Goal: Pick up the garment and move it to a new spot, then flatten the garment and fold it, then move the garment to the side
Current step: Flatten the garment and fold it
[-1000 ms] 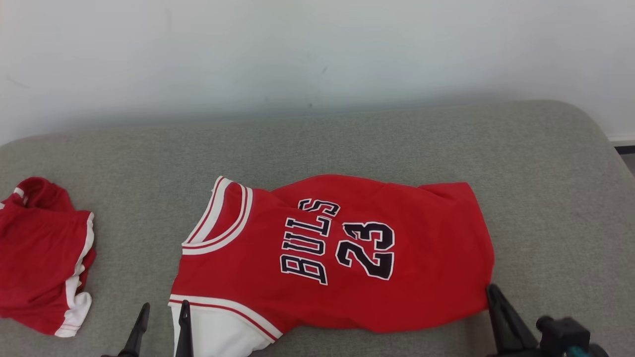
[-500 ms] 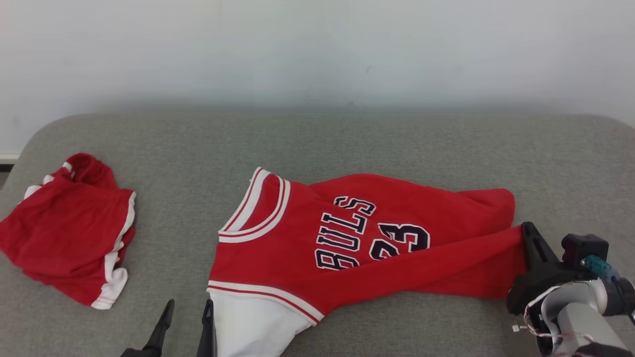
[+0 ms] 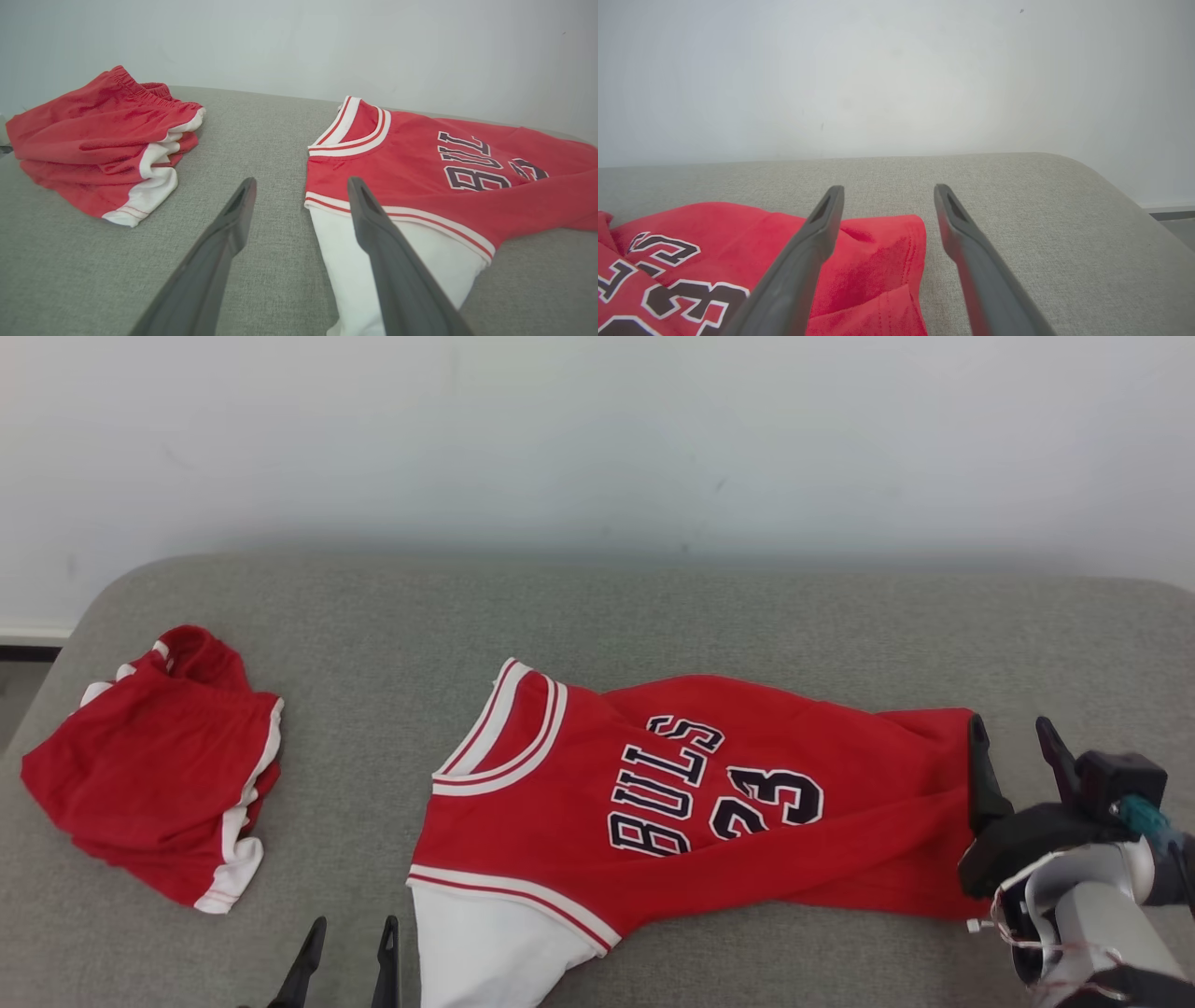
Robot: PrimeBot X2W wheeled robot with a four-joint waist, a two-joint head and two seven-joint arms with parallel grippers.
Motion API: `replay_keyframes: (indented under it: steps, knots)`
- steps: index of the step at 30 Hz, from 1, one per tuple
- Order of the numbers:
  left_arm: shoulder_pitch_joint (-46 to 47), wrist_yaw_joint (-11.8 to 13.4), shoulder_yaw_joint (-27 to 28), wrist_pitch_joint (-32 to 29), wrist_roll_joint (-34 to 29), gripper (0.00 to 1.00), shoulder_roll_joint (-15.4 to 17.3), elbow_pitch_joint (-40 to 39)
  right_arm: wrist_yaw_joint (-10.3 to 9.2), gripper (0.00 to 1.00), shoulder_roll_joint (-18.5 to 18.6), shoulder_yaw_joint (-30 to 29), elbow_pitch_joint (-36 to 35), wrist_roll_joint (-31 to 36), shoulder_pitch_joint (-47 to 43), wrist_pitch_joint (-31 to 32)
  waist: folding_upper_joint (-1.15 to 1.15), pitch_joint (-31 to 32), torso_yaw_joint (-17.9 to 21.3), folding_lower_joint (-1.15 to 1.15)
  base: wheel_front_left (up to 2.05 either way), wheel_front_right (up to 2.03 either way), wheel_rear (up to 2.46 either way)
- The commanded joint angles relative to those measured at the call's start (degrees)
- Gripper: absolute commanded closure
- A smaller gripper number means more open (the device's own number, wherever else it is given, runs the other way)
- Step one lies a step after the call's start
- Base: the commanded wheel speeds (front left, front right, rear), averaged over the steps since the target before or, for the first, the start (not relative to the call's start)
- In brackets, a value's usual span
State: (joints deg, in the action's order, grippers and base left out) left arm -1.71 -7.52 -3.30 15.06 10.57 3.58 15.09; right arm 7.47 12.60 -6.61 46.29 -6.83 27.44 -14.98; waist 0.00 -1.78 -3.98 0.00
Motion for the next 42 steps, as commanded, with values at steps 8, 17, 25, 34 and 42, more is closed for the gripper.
replay_keyframes:
  steps: [8, 17, 25, 34, 42]
  knots:
    - [-1.36, 0.07, 0.25, 0.16, -0.30, 0.00, 0.11, -0.74, 0.07, 0.00, -0.97, 1.42, -15.05, -1.18, -11.86, -0.26, 0.00, 1.36, 2.71, 0.00, 0.00, 0.00, 0.00]
    - [-3.36, 0.07, -3.08, 0.16, 1.92, 0.00, 0.93, 1.01, 0.07, 0.00, -3.14, 1.32, -18.15, -0.05, -22.35, -0.27, 0.00, 1.29, 4.08, 0.00, 0.00, 0.00, 0.00]
    - [-3.18, 0.08, -7.41, 0.16, 5.15, 0.00, 2.39, 7.24, 0.07, 0.00, -3.60, 0.52, -11.61, -0.33, -21.05, -0.28, 0.00, 0.64, 4.10, 0.00, 0.00, 0.00, 0.00]
    - [-0.08, 0.08, -9.08, 0.16, 6.60, 0.00, 3.02, 12.28, 0.07, 0.00, -3.47, 1.50, -5.19, 0.64, -16.87, -0.28, 0.00, 0.11, 3.63, 0.00, 0.00, 0.00, 0.00]
    - [1.59, 0.08, -10.05, 0.16, 8.69, 0.00, 3.00, 15.01, 0.07, 0.00, -3.45, 1.82, -2.36, 0.89, -14.58, -0.27, 0.00, -0.56, 3.36, 0.00, 0.00, 0.00, 0.00]
